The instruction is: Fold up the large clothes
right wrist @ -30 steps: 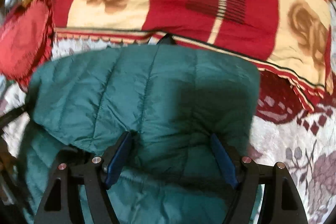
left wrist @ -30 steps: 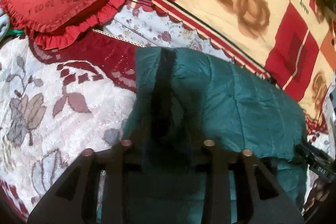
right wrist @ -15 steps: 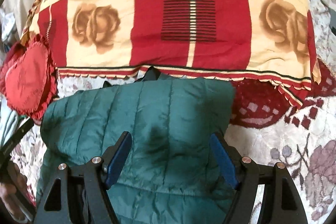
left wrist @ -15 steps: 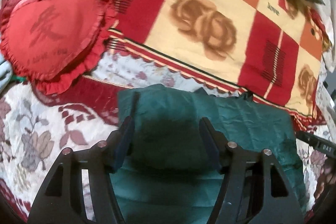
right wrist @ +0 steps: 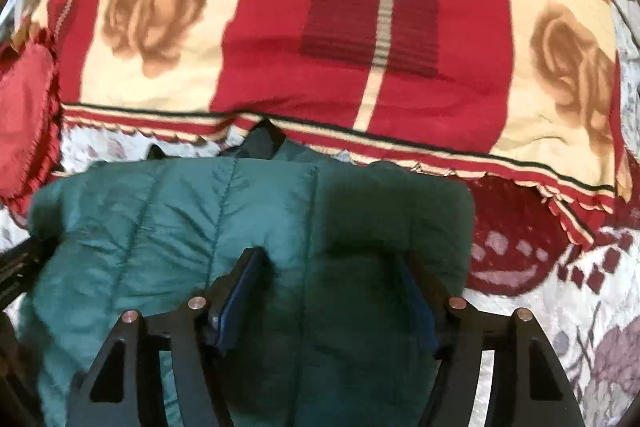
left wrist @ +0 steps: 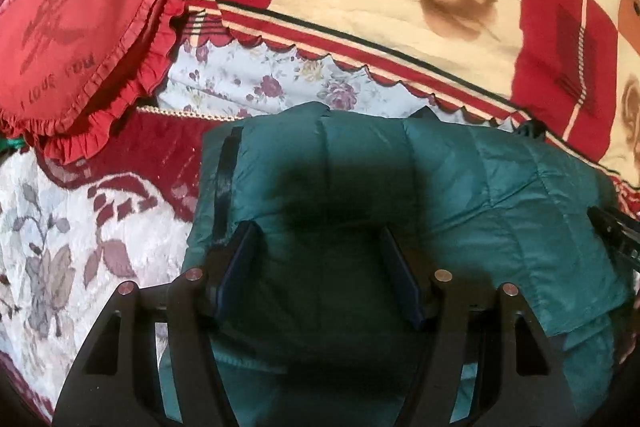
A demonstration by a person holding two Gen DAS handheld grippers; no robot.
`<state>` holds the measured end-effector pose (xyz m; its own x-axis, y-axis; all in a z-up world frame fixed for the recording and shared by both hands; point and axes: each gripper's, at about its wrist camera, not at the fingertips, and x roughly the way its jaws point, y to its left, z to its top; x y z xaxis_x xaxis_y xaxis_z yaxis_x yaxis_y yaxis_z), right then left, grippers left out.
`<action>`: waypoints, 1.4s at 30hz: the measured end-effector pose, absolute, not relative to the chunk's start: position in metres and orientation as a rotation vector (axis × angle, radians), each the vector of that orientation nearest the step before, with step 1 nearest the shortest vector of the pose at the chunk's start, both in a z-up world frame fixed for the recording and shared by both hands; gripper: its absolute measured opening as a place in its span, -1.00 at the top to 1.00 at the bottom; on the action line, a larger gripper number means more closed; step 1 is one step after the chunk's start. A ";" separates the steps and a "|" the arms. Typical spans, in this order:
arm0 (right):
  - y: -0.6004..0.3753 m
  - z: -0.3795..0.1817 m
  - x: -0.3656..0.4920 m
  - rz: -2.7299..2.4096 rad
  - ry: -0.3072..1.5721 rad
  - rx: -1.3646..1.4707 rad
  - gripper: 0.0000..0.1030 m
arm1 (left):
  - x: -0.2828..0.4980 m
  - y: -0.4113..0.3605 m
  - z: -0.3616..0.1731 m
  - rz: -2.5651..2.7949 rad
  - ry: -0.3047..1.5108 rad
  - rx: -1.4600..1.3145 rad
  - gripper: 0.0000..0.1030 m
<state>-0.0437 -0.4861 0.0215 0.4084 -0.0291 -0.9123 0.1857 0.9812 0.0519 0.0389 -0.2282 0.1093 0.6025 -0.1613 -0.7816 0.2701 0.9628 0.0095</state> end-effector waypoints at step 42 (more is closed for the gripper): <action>-0.502 0.022 -0.095 -0.124 1.151 0.307 -0.55 | 0.045 -0.227 0.095 -0.308 0.892 0.068 -0.32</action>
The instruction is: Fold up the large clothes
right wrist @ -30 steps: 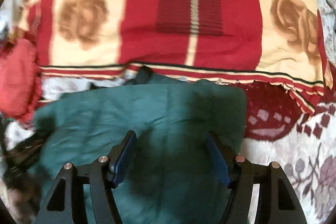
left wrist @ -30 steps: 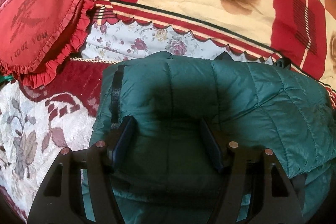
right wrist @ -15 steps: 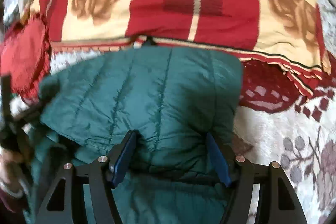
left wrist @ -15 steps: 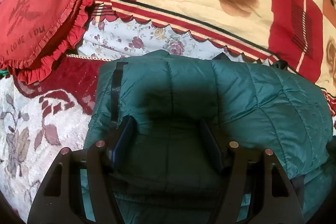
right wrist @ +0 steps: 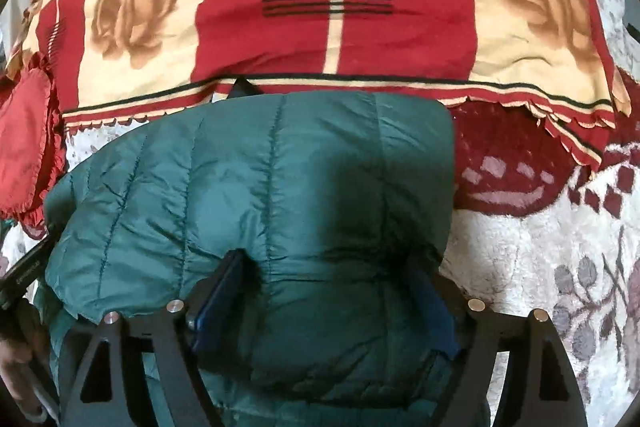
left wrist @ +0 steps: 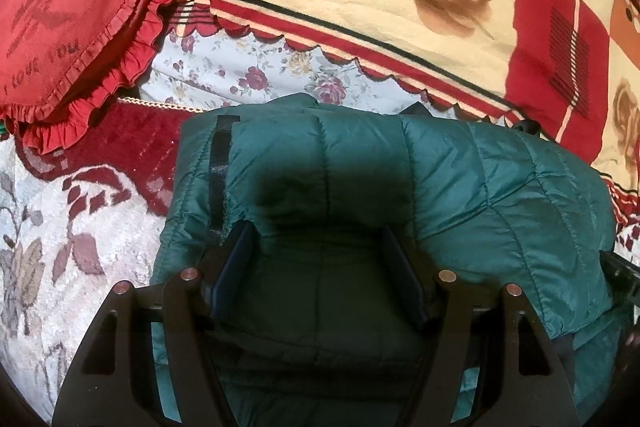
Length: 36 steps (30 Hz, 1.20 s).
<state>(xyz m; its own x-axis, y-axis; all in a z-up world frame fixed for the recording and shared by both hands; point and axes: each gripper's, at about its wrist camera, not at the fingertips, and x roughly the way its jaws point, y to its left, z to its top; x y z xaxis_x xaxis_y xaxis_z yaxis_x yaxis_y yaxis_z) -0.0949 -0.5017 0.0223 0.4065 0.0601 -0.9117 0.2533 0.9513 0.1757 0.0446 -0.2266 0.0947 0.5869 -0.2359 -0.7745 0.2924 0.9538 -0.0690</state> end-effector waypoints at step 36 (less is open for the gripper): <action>-0.495 0.085 -0.356 -0.038 1.260 0.477 -0.60 | -0.173 -0.090 0.139 -0.339 0.967 0.035 -0.32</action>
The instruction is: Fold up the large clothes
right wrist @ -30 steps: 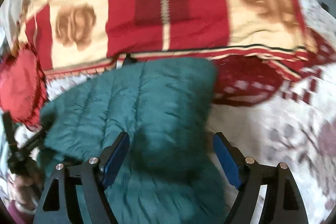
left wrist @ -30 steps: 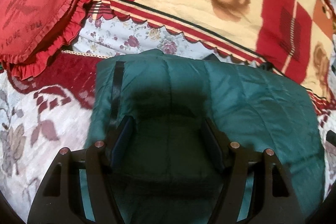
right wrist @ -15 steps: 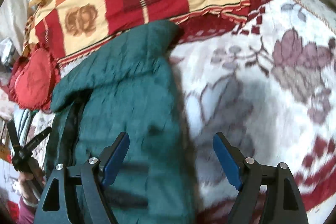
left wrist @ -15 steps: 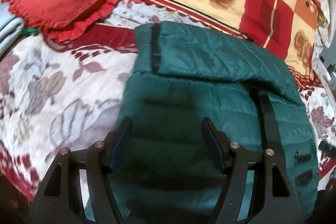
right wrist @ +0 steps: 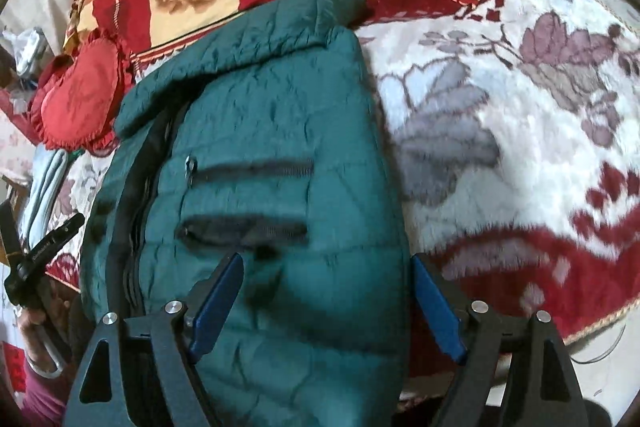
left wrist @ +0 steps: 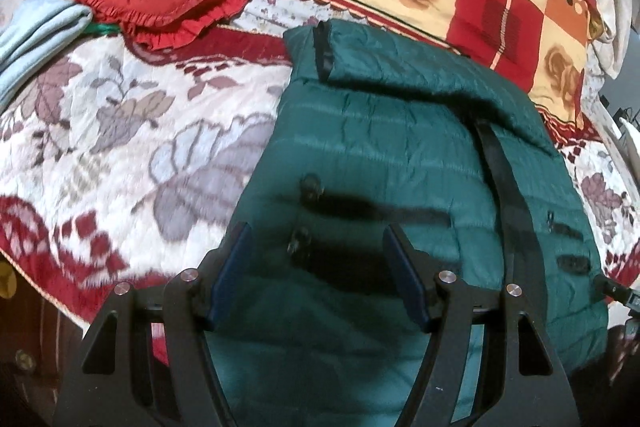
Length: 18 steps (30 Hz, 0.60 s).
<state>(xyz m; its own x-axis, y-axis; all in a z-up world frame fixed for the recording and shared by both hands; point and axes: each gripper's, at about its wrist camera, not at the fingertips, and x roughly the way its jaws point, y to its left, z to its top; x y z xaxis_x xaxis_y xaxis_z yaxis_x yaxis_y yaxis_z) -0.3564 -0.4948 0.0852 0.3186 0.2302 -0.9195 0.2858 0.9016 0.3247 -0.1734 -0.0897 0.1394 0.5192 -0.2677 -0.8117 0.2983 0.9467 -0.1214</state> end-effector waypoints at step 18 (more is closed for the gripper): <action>-0.481 0.079 -0.376 0.024 1.321 0.456 -0.60 | -0.203 -0.066 0.120 -0.335 1.034 0.060 -0.32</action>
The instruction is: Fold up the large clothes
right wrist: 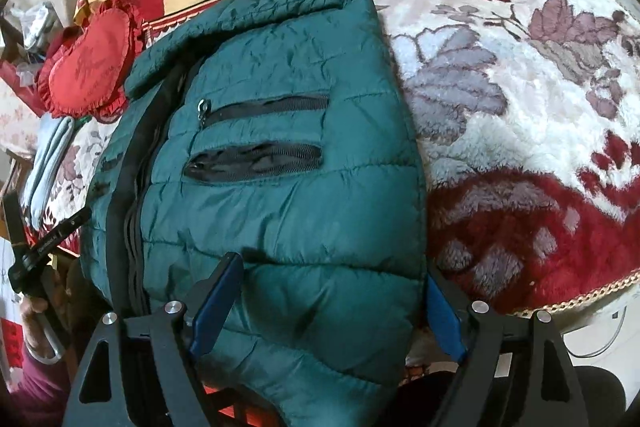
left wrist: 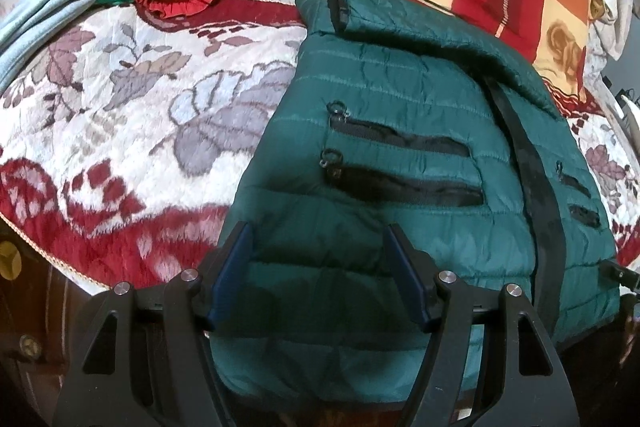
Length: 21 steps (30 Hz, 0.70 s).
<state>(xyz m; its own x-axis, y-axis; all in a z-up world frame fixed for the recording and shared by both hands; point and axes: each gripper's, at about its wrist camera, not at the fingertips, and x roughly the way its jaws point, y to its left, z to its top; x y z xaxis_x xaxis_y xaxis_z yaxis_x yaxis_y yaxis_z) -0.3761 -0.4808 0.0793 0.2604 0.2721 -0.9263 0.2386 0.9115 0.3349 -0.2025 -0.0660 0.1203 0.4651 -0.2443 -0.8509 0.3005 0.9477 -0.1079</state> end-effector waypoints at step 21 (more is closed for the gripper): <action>-0.483 0.074 -0.382 0.084 1.358 0.552 -0.61 | -0.195 -0.008 0.094 -0.338 1.226 -0.197 -0.32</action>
<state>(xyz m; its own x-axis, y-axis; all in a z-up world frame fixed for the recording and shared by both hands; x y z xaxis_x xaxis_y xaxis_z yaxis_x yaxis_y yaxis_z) -0.3817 -0.4828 0.0743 0.2295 0.3690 -0.9006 0.2548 0.8703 0.4215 -0.1951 -0.0077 0.0936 0.2974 -0.3571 -0.8854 0.1467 0.9335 -0.3272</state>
